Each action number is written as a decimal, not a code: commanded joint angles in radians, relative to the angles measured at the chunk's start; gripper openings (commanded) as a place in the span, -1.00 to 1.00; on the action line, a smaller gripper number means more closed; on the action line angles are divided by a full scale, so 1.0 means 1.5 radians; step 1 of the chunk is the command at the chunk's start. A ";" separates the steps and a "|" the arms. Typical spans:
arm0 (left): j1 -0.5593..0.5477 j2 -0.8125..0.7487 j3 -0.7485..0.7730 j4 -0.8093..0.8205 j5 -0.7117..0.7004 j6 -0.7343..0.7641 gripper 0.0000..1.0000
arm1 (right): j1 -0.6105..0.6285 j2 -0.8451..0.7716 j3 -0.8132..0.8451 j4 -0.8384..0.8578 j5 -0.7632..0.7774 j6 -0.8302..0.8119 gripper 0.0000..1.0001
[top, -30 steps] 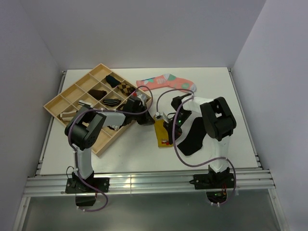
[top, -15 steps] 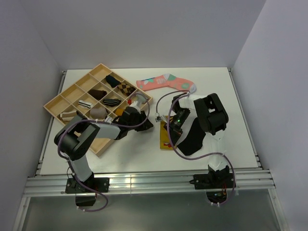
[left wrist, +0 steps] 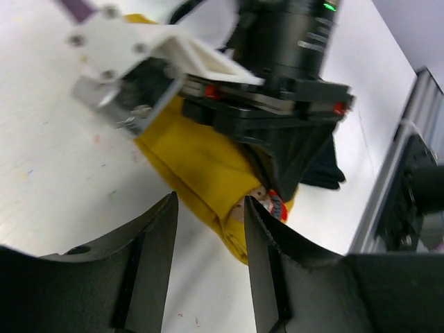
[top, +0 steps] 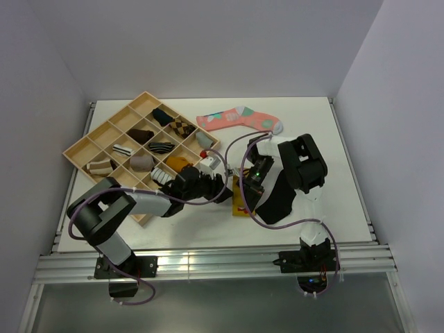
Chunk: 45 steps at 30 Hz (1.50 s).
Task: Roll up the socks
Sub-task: Roll the sock at the center of the board.
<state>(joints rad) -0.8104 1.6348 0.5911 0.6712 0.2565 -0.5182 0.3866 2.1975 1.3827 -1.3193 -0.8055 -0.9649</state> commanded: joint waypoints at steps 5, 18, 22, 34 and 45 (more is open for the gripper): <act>-0.018 0.046 0.050 0.068 0.120 0.069 -0.03 | -0.008 0.020 0.006 0.038 0.048 -0.022 -0.87; -0.045 0.133 0.056 0.159 0.169 0.026 -0.04 | -0.011 0.017 -0.011 0.055 0.050 -0.004 -0.87; -0.051 0.139 0.055 0.151 0.181 0.027 -0.03 | -0.016 0.016 -0.011 0.058 0.049 -0.001 -0.88; -0.065 0.152 0.035 0.152 0.178 0.024 -0.04 | -0.028 0.020 -0.001 0.055 0.036 0.003 -0.89; -0.082 0.161 0.022 0.158 0.158 0.003 -0.05 | -0.040 0.016 0.000 0.069 0.028 0.018 -0.89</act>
<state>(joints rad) -0.9127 1.8645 0.6380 0.8761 0.4881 -0.4953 0.3473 2.2028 1.3800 -1.3228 -0.8131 -0.9291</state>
